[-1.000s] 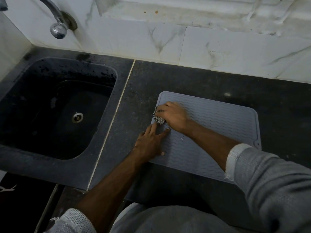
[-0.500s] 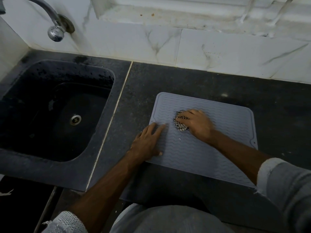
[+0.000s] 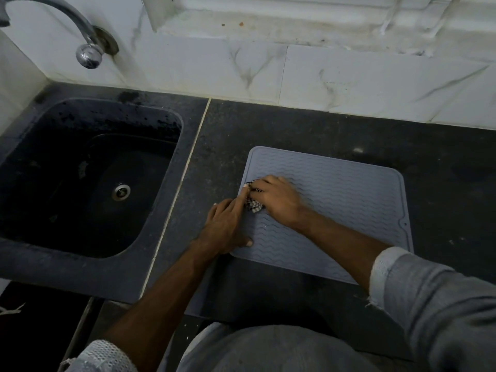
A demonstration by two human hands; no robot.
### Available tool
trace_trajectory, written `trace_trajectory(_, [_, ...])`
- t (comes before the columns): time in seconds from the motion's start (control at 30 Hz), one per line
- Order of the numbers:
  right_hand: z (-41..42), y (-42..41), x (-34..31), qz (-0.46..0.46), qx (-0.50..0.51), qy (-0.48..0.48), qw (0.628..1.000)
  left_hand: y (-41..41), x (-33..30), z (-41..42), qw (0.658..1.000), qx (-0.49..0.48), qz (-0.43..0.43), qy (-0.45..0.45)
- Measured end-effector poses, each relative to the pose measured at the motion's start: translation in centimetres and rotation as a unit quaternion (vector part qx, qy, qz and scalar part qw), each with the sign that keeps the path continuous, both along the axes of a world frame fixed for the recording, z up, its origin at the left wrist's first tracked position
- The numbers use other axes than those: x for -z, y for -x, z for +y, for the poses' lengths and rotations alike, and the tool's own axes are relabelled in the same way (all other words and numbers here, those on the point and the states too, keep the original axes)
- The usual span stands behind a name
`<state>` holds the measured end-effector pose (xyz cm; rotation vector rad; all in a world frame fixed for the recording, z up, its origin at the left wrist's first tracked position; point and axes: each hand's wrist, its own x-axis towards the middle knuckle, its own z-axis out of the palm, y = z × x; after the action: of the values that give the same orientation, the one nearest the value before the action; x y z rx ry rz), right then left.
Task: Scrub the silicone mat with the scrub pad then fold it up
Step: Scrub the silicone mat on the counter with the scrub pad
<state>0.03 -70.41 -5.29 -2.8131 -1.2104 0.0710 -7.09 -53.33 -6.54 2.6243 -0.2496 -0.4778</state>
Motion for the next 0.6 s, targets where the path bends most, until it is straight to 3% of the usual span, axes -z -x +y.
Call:
trace_trajectory(0.27, [-6.4, 0.6, 0.5, -0.006, -0.002, 0.038, 0.999, 0.1, -0.4, 0.5, 1.000, 0.004, 0.009, 0.011])
trace_trajectory(0.6, [0.3, 1.5, 0.4, 0.014, -0.020, -0.017, 1.000, 0.0, -0.5, 0.0, 0.999, 0.012, -0.007, -0.031])
